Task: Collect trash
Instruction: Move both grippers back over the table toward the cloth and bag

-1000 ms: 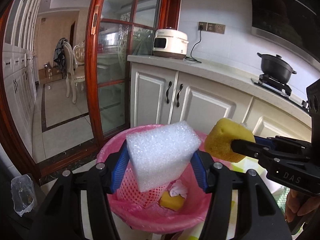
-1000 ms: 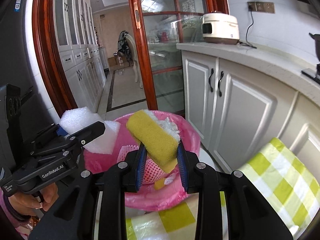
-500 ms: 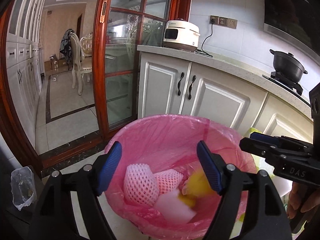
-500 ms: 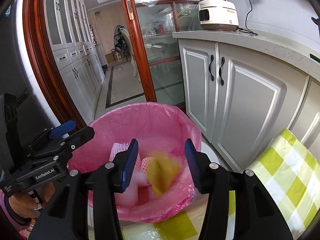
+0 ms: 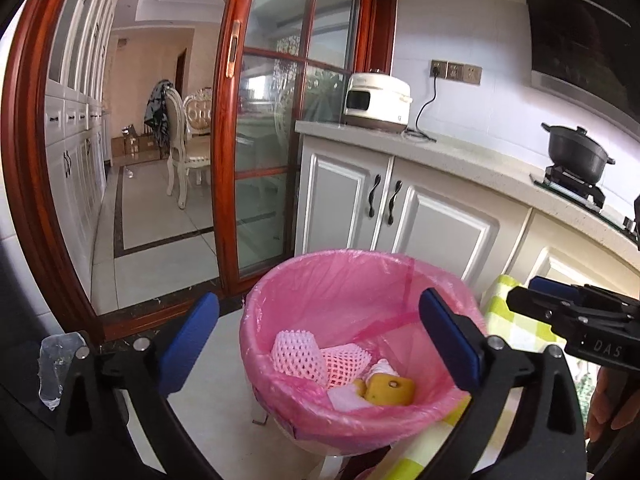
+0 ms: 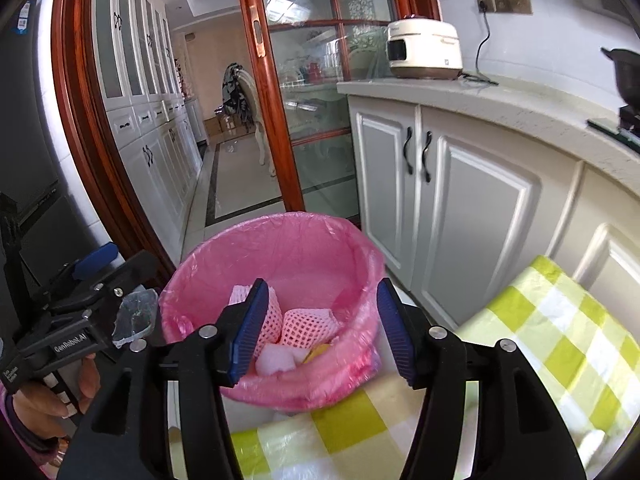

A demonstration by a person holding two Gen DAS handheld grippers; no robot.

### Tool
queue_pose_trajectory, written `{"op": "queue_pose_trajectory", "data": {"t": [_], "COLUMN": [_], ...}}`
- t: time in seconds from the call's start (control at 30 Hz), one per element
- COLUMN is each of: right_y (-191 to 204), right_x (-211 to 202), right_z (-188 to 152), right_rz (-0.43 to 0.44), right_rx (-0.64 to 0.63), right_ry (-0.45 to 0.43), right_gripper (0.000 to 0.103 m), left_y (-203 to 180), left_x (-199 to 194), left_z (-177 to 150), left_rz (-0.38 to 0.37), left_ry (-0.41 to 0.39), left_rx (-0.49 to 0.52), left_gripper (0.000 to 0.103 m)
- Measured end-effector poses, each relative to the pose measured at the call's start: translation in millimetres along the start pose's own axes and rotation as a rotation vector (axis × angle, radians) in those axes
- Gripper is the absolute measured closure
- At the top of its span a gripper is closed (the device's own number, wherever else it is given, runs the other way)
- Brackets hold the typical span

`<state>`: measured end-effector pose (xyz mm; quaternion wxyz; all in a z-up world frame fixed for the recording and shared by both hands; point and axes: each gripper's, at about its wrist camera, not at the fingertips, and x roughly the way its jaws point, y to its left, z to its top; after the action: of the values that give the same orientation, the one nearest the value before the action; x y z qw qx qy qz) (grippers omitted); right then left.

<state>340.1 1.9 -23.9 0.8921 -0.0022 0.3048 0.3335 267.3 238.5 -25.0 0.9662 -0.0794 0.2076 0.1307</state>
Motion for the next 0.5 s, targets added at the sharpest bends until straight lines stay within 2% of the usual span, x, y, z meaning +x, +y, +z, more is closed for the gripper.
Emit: {"op": "queue_pose_trajectory", "data": {"t": [0.07,0.23,0.33,0.5], "right_y": [-3.3,-19.7,-34.2,-65.6], "right_x": [-13.9,-56.5,-84.8,-133.3], "right_z": [-4.1,-20.1,-34.0,-63.2], "right_rz": [-0.013,-0.068,-0.111,-0.193], "right_rx": [0.008,0.034,0.05,0.1], "right_ry": [-0.017,-0.048,-0.066,-0.083], "right_gripper": [0.039,0.038,0.036,0.035], "left_y": [-5.5,-31.8,-55.7,-101.7], "left_x": [-12.3,-39.1,-53.8,-69.5], "left_z": [-0.3,-8.2,-16.2,-34.4], "left_rz": [-0.012,-0.064,-0.08,-0.129], "left_ry": [-0.015,-0.033,-0.058,-0.047], "left_rx": [-0.001,-0.011,-0.017,0.001], "left_gripper": [0.005,0.005,0.005,0.005]}}
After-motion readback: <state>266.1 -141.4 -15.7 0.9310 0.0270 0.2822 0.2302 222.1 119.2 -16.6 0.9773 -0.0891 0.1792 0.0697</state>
